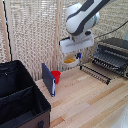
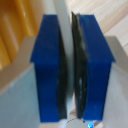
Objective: Gently stretch your hand towards the oven tray's handle, obtaining a firm grip, and draw it cautiously out of the oven. Transition your grip to the hot dog bowl, gingerly seizing the edge, and elevate it from the surface. Hover the bowl over the tray, delicately lower it, and temper your grip, establishing the bowl's equilibrium.
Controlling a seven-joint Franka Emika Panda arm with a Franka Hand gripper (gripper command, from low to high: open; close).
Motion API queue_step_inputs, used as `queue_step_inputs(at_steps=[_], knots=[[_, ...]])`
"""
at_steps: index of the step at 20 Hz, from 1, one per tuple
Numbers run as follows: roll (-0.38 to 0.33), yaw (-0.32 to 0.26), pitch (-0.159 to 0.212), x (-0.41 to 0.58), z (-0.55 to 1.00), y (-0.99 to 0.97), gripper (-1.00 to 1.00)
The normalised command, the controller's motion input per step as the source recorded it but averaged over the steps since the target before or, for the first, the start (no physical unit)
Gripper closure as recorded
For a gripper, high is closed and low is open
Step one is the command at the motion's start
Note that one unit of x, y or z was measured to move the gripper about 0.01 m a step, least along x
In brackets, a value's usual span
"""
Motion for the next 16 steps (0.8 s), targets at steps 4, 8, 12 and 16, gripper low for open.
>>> queue_step_inputs(at_steps=[4,8,12,16], knots=[[-0.121,-0.259,-0.025,0.317,0.54,0.00,1.00],[-0.098,-0.273,-0.039,0.251,0.53,-0.02,1.00],[-0.031,-0.288,-0.032,0.171,0.53,-0.15,1.00],[0.000,-0.219,-0.037,0.135,0.46,-0.52,1.00]])
